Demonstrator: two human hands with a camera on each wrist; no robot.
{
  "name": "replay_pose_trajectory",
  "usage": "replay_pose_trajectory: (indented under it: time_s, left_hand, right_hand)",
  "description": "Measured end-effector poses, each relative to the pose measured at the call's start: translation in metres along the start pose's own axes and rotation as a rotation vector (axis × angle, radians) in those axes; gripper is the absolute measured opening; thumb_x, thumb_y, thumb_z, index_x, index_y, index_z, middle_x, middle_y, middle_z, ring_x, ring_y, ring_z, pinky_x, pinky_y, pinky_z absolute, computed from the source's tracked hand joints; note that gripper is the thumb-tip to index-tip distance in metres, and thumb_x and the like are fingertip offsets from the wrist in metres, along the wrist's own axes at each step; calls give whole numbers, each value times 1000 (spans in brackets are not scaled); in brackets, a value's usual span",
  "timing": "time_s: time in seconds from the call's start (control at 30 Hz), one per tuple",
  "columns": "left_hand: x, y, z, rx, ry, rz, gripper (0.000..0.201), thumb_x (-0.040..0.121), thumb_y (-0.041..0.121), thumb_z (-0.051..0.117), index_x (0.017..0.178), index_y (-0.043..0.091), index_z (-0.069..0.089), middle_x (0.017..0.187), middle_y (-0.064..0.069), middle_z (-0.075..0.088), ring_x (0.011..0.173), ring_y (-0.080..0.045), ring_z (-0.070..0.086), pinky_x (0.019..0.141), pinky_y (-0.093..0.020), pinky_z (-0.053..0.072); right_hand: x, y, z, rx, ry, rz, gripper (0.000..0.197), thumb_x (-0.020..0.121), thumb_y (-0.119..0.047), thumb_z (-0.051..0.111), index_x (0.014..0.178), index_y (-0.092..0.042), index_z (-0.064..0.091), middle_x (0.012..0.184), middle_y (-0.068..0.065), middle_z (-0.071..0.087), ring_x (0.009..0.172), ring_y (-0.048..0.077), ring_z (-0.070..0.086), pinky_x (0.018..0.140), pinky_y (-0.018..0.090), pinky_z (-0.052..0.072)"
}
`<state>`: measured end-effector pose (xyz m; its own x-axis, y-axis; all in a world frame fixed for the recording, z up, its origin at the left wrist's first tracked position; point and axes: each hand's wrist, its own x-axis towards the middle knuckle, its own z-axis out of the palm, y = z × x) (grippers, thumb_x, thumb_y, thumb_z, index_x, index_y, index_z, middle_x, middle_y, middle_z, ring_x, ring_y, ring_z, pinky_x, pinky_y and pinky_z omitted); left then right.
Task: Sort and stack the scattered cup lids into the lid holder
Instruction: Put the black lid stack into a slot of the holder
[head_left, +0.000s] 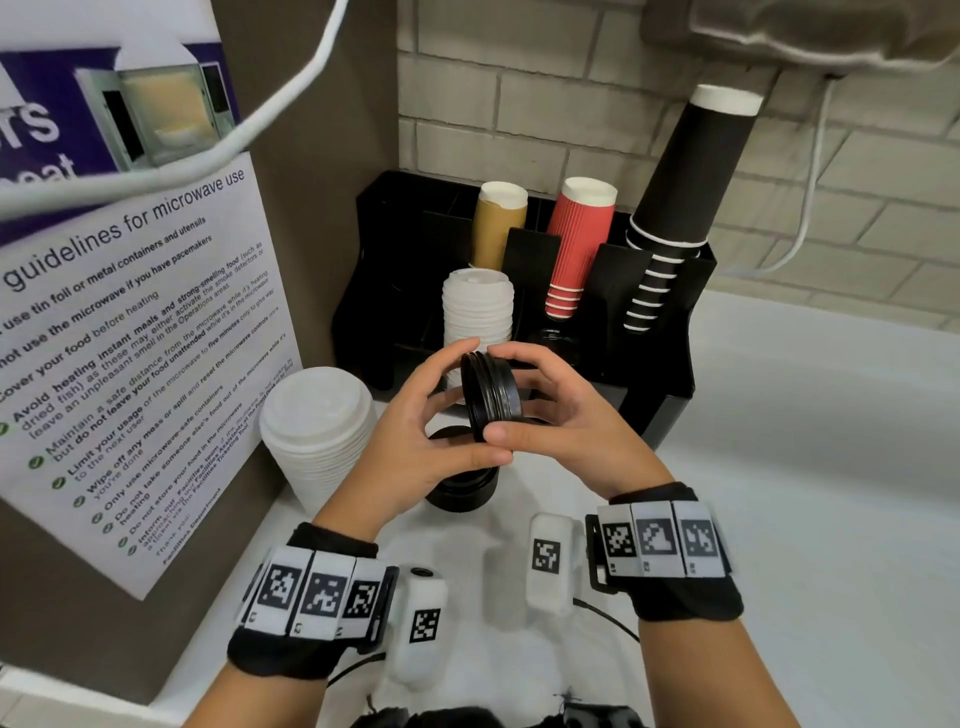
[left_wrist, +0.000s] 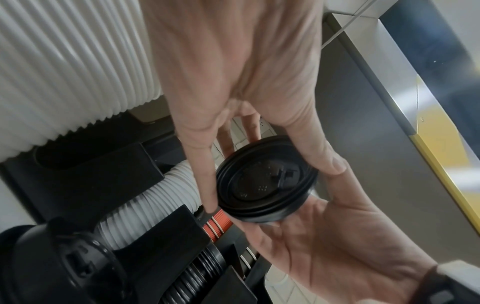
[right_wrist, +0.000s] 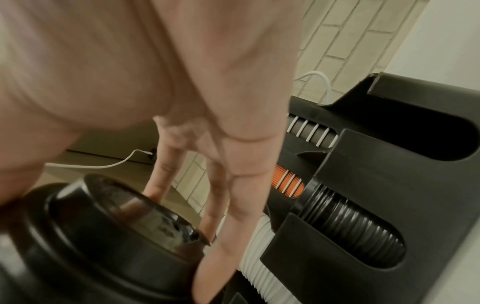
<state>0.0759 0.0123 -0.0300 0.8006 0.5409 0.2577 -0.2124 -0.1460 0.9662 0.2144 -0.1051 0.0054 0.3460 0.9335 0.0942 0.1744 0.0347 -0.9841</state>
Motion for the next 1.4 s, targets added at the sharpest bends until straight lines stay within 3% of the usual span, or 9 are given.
replay_pose_trajectory:
  time_s: [0.23, 0.33, 0.4, 0.57, 0.7, 1.0, 1.2, 1.33, 1.4]
  left_hand:
    - [2, 0, -3, -12, 15, 3, 88, 63, 23, 83, 141, 36, 43, 146, 11, 44, 135, -8, 43, 101, -37, 49]
    - [2, 5, -9, 30, 124, 12, 67, 67, 40, 74, 129, 46, 48, 138, 21, 49, 127, 3, 48, 94, -18, 48]
    - [2, 8, -14, 52, 181, 32, 55, 71, 43, 70, 123, 44, 52, 134, 16, 52, 123, -2, 53, 87, -10, 47]
    - [-2, 9, -21, 89, 200, 49, 37, 81, 35, 72, 115, 38, 58, 130, 11, 57, 117, -6, 57, 87, -11, 47]
    - [-5, 7, -21, 91, 197, 36, 30, 86, 23, 70, 111, 37, 61, 127, 6, 57, 115, -5, 57, 85, -12, 47]
    - [-4, 8, -21, 117, 215, 42, 30, 89, 17, 68, 107, 40, 61, 126, 6, 57, 112, -3, 58, 81, -9, 45]
    - [-5, 7, -20, 113, 211, 34, 28, 82, 32, 68, 106, 44, 62, 124, 10, 58, 111, -2, 58, 82, -9, 46]
    - [-4, 8, -20, 112, 226, 45, 28, 82, 31, 68, 106, 44, 62, 124, 10, 58, 111, -3, 59, 81, -8, 45]
    - [-3, 8, -20, 105, 241, 48, 28, 82, 30, 69, 108, 40, 62, 124, 8, 59, 110, -3, 59, 82, -9, 46]
  right_hand:
    - [9, 0, -1, -20, 32, -58, 59, 73, -13, 79, 122, -35, 54, 116, 2, 61, 107, 19, 62, 85, 30, 54]
    - [27, -4, -26, -72, 212, -99, 62, 71, -14, 81, 120, -36, 50, 121, 4, 59, 105, 19, 63, 82, 32, 56]
    - [45, -6, -50, -228, 348, -124, 62, 71, -14, 82, 119, -30, 47, 119, -4, 57, 104, 11, 61, 83, 29, 55]
    - [91, 3, -91, -808, 200, 37, 65, 70, -13, 81, 126, -18, 50, 127, 7, 53, 117, 21, 51, 98, 26, 39]
    - [105, 11, -94, -1024, 35, 123, 68, 68, -15, 83, 127, -18, 50, 124, 8, 48, 114, 22, 48, 94, 26, 38]
    - [98, 29, -88, -1169, 40, 95, 56, 63, -26, 87, 102, -13, 50, 110, -1, 38, 95, 19, 46, 76, 29, 40]
    - [84, 33, -79, -1242, 60, 44, 55, 64, -30, 86, 98, -13, 48, 112, 5, 41, 101, 25, 45, 84, 35, 44]
    - [66, 27, -53, -1153, 240, -230, 44, 68, -29, 82, 95, -9, 54, 106, 8, 49, 97, 26, 46, 81, 38, 44]
    - [60, 23, -28, -1016, 105, -291, 34, 74, -28, 78, 92, -9, 57, 97, 6, 52, 90, 21, 48, 79, 38, 45]
